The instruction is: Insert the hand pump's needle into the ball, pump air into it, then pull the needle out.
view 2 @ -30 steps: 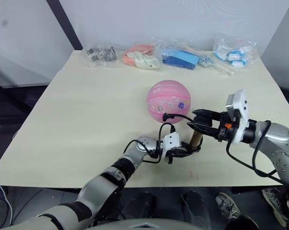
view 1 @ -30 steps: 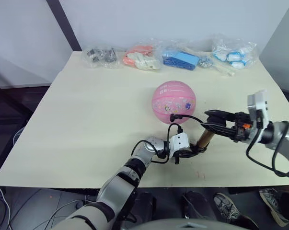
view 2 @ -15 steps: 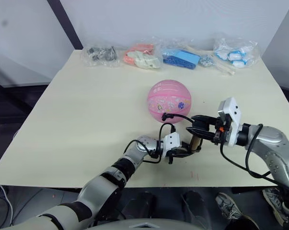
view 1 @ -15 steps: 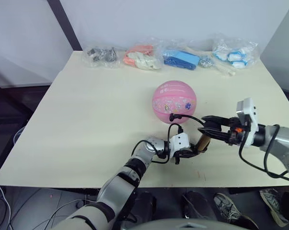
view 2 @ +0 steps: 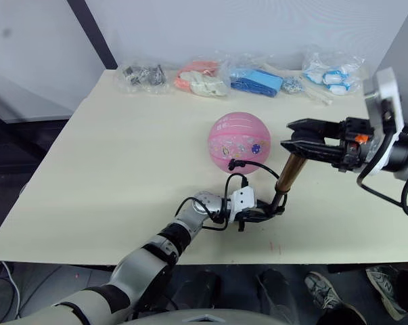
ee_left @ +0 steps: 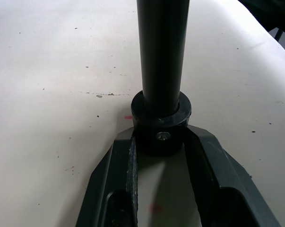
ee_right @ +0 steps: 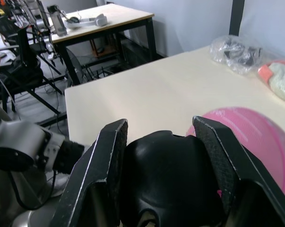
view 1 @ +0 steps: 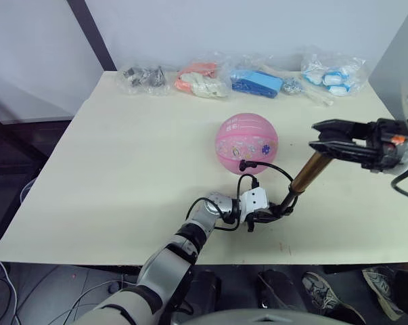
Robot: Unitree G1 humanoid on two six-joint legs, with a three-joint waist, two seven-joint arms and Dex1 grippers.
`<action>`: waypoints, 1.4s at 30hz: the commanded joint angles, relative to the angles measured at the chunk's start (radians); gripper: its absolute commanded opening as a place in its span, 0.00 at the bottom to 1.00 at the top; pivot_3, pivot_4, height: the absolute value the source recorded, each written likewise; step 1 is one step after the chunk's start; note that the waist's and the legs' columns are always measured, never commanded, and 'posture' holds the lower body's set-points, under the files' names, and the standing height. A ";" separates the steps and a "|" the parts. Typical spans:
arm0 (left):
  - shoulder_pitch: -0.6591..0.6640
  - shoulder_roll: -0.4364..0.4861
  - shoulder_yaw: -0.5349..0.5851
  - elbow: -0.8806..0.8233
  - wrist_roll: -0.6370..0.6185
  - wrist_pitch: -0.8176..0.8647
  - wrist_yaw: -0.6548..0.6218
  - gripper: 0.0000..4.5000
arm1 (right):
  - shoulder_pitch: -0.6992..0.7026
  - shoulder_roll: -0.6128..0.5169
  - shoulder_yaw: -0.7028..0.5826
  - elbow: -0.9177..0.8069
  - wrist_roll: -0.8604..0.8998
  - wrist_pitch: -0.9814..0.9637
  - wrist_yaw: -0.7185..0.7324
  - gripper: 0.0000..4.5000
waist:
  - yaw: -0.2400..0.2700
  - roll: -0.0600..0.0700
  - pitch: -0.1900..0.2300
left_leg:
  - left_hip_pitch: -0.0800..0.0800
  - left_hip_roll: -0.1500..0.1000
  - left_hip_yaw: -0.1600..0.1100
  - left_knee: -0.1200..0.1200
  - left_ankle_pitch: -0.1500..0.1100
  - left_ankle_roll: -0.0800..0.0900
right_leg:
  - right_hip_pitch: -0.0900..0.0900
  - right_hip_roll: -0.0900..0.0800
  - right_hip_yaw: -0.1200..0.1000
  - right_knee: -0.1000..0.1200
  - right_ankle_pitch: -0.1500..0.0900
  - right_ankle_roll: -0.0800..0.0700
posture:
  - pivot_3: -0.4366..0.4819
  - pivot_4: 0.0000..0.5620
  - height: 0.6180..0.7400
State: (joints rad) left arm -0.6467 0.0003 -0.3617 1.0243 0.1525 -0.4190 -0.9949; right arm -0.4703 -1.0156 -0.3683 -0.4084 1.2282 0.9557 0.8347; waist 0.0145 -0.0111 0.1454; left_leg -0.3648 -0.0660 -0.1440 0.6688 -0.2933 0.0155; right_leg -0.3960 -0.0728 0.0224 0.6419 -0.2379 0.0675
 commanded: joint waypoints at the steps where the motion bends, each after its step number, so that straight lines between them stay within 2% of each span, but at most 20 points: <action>1: 0.039 0.013 -0.027 0.056 0.037 0.034 -0.005 0.23 | -0.073 -0.034 -0.067 0.026 0.069 0.012 -0.021 0.39 | 0.000 0.000 0.000 | 0.000 0.000 0.000 0.000 0.000 0.000 | 0.000 0.000 0.000 0.000 0.000 0.000 | 0.48 0.27 1.00; 4: 0.040 0.015 -0.027 0.055 0.037 0.034 -0.005 0.23 | -0.089 -0.043 -0.062 0.042 0.080 0.031 -0.033 0.39 | 0.000 0.000 0.000 | -0.002 0.000 0.000 0.000 0.000 0.000 | -0.001 0.000 0.000 0.000 0.000 0.000 | 0.48 0.27 1.00; 16: 0.038 0.015 -0.026 0.055 0.036 0.035 -0.002 0.23 | 0.133 0.080 0.075 -0.052 -0.165 -0.122 0.034 0.39 | -0.002 -0.001 -0.001 | 0.001 0.000 0.000 0.000 0.000 0.000 | 0.000 0.001 0.000 0.000 0.000 0.000 | 0.48 0.27 1.00; 24: 0.037 0.017 -0.026 0.055 0.035 0.036 -0.002 0.23 | 0.268 0.159 0.217 -0.022 -0.386 -0.317 0.111 0.39 | -0.002 -0.002 -0.002 | 0.003 0.001 0.000 0.000 0.000 0.000 | 0.002 0.001 0.000 0.000 0.000 0.000 | 0.48 0.27 1.00; 26: 0.039 0.018 -0.026 0.052 0.035 0.035 -0.002 0.23 | 0.305 0.182 0.270 -0.022 -0.464 -0.378 0.111 0.39 | -0.003 -0.002 -0.002 | 0.003 0.001 0.000 0.000 0.000 0.000 | 0.002 0.001 0.000 0.000 0.000 0.000 | 0.48 0.27 1.00; 29: 0.042 0.018 -0.026 0.048 0.034 0.036 -0.003 0.23 | 0.332 0.254 0.292 -0.005 -0.493 -0.411 0.065 0.39 | -0.004 -0.003 -0.003 | 0.004 0.001 0.000 0.000 0.000 0.000 | 0.002 0.002 0.000 0.000 -0.001 0.001 | 0.48 0.27 1.00; 33: 0.041 0.018 -0.026 0.049 0.033 0.036 -0.001 0.23 | 0.380 0.306 0.349 0.080 -0.641 -0.530 0.053 0.39 | -0.004 -0.004 -0.004 | 0.004 0.001 0.000 0.000 0.000 0.000 | 0.002 0.002 0.000 0.000 0.000 0.001 | 0.48 0.27 1.00; 38: 0.037 0.016 -0.025 0.054 0.034 0.036 0.000 0.23 | 0.395 0.328 0.351 0.108 -0.657 -0.565 0.066 0.39 | -0.006 -0.004 -0.005 | 0.005 0.000 0.000 0.000 0.000 0.000 | 0.003 0.002 0.000 0.000 0.000 0.001 | 0.48 0.27 1.00; 42: 0.032 0.014 -0.023 0.059 0.034 0.037 0.004 0.23 | 0.369 0.308 0.314 0.056 -0.589 -0.512 0.071 0.39 | -0.005 -0.004 -0.006 | 0.005 0.000 0.000 0.000 0.000 0.000 | 0.003 0.002 0.000 0.000 0.000 0.001 | 0.48 0.27 1.00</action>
State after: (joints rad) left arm -0.6438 0.0068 -0.3628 1.0310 0.1545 -0.4181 -0.9815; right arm -0.1067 -0.6836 -0.0478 -0.3616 0.6438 0.3930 0.9112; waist 0.0092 -0.0150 0.1397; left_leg -0.3598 -0.0655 -0.1436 0.6688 -0.2932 0.0151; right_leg -0.3928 -0.0709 0.0228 0.6422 -0.2381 0.0680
